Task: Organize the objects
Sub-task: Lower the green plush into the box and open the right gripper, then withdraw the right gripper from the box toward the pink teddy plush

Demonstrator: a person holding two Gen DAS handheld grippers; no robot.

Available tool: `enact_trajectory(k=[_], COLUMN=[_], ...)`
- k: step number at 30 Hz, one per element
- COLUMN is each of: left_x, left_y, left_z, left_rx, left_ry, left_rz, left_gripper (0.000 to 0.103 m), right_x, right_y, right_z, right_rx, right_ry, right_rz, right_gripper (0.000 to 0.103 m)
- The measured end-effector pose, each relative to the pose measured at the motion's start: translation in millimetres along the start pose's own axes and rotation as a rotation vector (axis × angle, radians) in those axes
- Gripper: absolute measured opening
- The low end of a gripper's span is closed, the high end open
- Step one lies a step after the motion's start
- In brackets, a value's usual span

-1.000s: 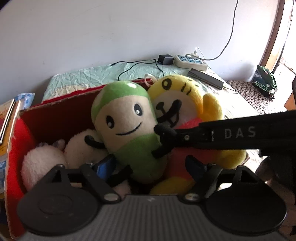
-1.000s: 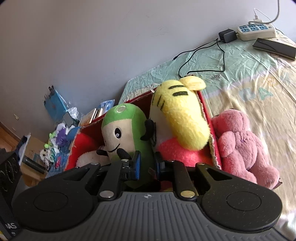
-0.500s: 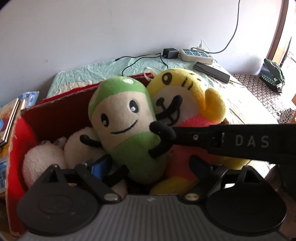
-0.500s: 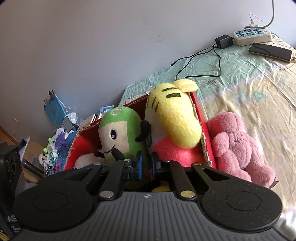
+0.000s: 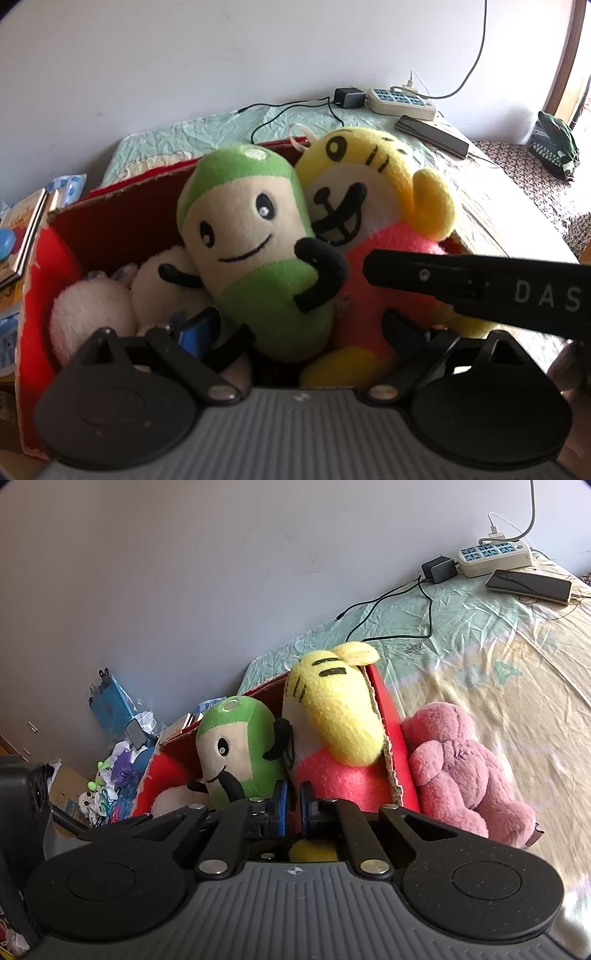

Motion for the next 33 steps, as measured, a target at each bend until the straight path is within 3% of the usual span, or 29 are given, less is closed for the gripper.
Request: enact_trajectory(k=[9, 13, 21, 27, 33], left_x=[3.4, 3.7, 6.1, 10.7, 4.6], left_y=[1.0, 1.8, 6.2, 18.1, 26.6], left_z=[1.7, 2.6, 4.0, 6.7, 7.5], left_rx=[-0.007, -0.01, -0.005, 0.016, 0.005], left_ry=[0.019, 0.032, 0.035, 0.033, 0.068], left_rz=[-0.024, -0.031, -0.063, -0.104, -0.129], left_gripper=[0.095, 0.095, 0.095, 0.095, 0.095], right_x=[7.6, 17.2, 19.5, 20.0, 36.3], right_y=[6.0, 9.2, 13.6, 29.9, 45.6], right_z=[2.0, 0.0, 3.9, 3.9, -0.3], right_rx=[0.014, 0.011, 0.016, 0.048, 0.077], right_ry=[-0.014, -0.08, -0.086, -0.065, -0.082], right_rz=[0.025, -0.022, -0.05, -0.076, -0.092], right_gripper=[0.005, 0.005, 0.007, 0.018, 0.018])
Point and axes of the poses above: each gripper's, at about its wrist camera, not at the fingertips, and y roughly against the way its jaws point, x to its right, z to its underside, the point moved 2 cm from there along -y, roughly the way its jaws point, and after that the axes turned 7 degrees about -x, right-handed, at the moved point
